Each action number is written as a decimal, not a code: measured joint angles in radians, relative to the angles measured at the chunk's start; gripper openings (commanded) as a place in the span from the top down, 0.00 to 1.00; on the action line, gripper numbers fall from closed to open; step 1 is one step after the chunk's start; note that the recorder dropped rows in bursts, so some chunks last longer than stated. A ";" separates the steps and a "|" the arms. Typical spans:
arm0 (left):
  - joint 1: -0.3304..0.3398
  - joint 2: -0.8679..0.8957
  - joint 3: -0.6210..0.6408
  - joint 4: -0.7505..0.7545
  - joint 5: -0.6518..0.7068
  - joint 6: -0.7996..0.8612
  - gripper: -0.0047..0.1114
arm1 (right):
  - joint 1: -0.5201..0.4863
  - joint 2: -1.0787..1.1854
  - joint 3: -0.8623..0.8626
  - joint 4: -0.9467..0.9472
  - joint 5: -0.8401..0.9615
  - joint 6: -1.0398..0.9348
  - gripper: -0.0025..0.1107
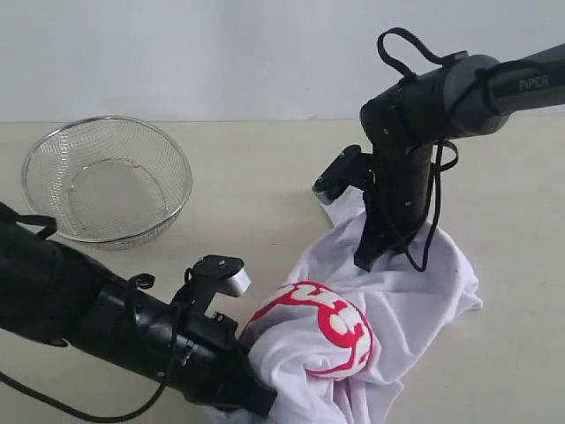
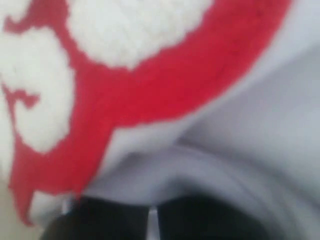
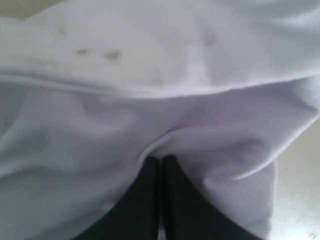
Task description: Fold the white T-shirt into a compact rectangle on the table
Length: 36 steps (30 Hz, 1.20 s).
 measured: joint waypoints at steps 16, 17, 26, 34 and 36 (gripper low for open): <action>0.223 0.039 -0.323 0.357 -0.259 -0.286 0.92 | -0.005 -0.185 0.280 0.159 0.067 0.088 0.98; 0.238 0.053 -0.358 0.372 -0.258 -0.294 0.92 | -0.005 -0.206 0.299 0.195 0.069 0.085 0.98; 0.263 0.225 -0.633 0.496 -0.156 -0.417 0.92 | 0.094 -0.285 0.477 0.356 0.021 0.077 0.98; 0.263 0.334 -0.830 0.685 -0.108 -0.589 0.92 | 0.244 -0.310 0.536 0.421 -0.040 0.081 0.98; 0.263 0.352 -0.874 0.742 -0.091 -0.632 0.92 | 0.281 -0.312 0.536 0.458 -0.056 0.081 0.98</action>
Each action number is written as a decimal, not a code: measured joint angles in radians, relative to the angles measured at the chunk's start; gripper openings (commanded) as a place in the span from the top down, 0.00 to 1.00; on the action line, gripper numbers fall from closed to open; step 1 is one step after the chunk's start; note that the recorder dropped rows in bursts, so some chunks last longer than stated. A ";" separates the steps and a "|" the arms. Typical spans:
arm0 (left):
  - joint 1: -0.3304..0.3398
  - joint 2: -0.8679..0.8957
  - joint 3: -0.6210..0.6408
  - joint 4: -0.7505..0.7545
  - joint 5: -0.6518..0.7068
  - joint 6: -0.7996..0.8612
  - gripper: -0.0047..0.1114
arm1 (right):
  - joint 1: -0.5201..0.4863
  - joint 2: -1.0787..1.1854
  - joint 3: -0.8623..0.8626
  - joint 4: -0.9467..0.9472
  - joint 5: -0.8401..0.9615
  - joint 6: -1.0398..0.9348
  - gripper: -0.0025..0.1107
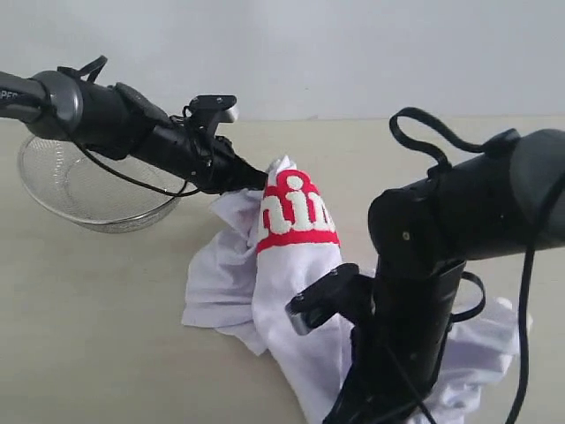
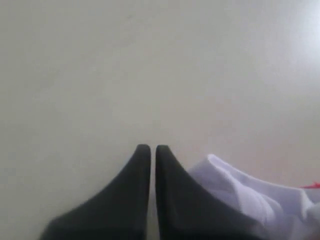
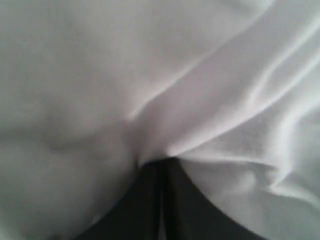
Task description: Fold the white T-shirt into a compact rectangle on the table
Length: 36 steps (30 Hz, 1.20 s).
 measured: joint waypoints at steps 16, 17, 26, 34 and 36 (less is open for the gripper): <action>0.062 -0.167 -0.300 0.430 0.238 -0.342 0.92 | 0.112 -0.308 -0.034 0.013 -0.201 0.034 0.98; 0.071 -0.195 -0.302 0.470 0.264 -0.368 0.92 | 0.100 -0.357 -0.045 -0.036 -0.201 0.065 0.98; 0.150 -0.685 -0.006 0.516 0.484 -0.467 0.92 | -0.371 -0.489 -0.068 -0.357 -0.116 0.113 0.98; 0.150 -1.069 0.835 0.149 0.291 -0.299 0.92 | -0.448 -0.152 -0.232 0.452 -0.115 -0.598 0.95; 0.150 -1.086 0.948 0.047 0.248 -0.215 0.92 | -0.448 -0.108 -0.297 0.541 -0.078 -0.658 0.81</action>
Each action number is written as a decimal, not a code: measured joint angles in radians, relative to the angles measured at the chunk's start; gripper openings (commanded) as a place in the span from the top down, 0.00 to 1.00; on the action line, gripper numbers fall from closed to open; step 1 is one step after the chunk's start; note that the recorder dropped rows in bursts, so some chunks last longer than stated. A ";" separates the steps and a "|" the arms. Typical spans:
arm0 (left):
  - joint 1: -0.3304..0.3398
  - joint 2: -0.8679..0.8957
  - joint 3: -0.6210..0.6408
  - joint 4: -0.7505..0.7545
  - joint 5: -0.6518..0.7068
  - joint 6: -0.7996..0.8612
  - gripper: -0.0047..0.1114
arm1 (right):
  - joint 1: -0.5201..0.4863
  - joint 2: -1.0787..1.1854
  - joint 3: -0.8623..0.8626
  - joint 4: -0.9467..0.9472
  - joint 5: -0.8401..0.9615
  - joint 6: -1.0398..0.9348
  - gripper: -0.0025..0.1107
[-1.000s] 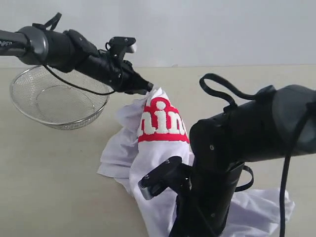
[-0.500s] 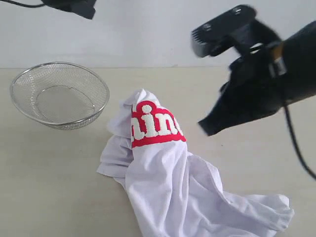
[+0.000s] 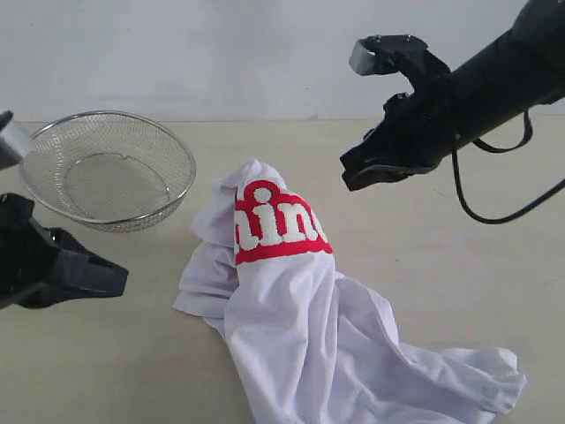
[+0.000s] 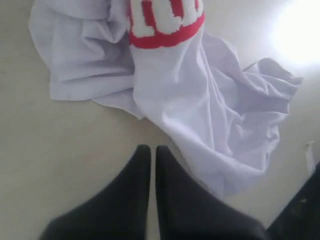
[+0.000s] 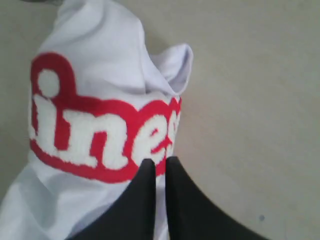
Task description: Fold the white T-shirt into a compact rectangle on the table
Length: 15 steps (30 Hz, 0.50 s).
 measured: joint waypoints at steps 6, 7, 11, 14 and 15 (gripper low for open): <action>0.000 -0.002 0.071 -0.055 -0.115 0.063 0.92 | 0.000 0.061 -0.070 0.081 0.016 -0.028 0.39; 0.000 -0.002 0.073 -0.057 -0.120 0.063 0.92 | 0.000 0.073 -0.077 0.100 0.010 -0.028 0.37; 0.000 -0.002 0.073 -0.065 -0.181 0.069 0.92 | 0.000 0.125 -0.100 0.157 -0.016 -0.028 0.37; 0.000 -0.002 0.073 -0.080 -0.250 0.069 0.92 | 0.026 0.171 -0.127 0.166 -0.025 -0.025 0.37; 0.000 -0.002 0.073 -0.083 -0.264 0.070 0.92 | 0.037 0.184 -0.136 0.168 -0.028 -0.025 0.37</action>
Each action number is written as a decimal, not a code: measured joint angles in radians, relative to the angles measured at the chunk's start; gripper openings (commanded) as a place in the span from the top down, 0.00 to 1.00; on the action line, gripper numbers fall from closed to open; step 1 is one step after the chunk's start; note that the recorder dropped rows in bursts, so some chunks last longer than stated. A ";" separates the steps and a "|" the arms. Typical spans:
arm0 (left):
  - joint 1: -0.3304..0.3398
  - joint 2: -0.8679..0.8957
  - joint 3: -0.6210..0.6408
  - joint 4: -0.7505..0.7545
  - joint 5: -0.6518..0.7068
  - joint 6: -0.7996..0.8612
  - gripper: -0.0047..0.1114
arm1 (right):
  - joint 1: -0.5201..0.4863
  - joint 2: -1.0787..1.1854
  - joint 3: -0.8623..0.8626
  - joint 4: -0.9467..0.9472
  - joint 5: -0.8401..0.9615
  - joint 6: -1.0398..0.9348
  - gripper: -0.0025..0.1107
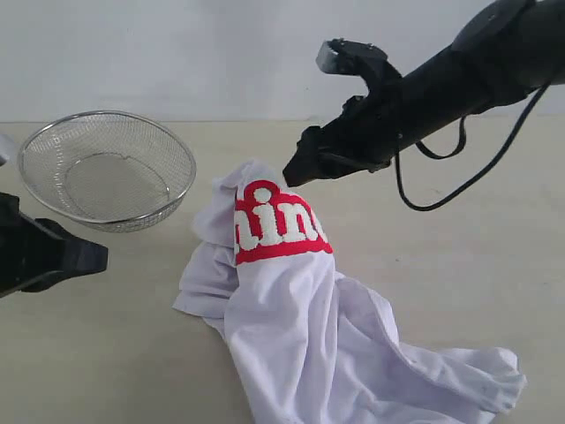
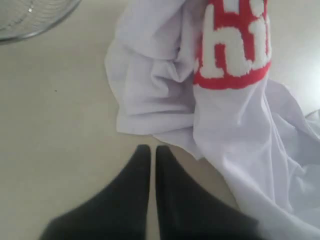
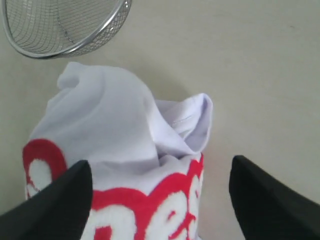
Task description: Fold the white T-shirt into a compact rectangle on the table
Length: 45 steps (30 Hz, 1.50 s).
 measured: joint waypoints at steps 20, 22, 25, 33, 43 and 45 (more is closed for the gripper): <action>0.000 0.129 0.000 -0.141 -0.091 0.150 0.92 | 0.173 0.122 -0.124 -0.037 -0.005 0.093 0.37; 0.000 0.140 0.000 -0.223 -0.091 0.230 0.92 | 0.173 0.135 -0.124 -0.063 -0.005 0.105 0.37; 0.000 0.147 0.000 -0.324 -0.091 0.332 0.92 | 0.173 0.176 -0.124 -0.076 -0.003 0.116 0.37; 0.000 0.153 0.000 -0.396 -0.082 0.406 0.92 | 0.208 0.261 -0.200 -0.103 -0.011 0.109 0.97; 0.000 0.153 -0.002 -0.402 -0.082 0.428 0.92 | 0.212 0.157 -0.263 -0.206 -0.026 0.069 0.98; 0.000 0.153 -0.002 -0.402 -0.082 0.428 0.92 | 0.212 0.084 -0.263 -0.225 -0.025 0.067 0.98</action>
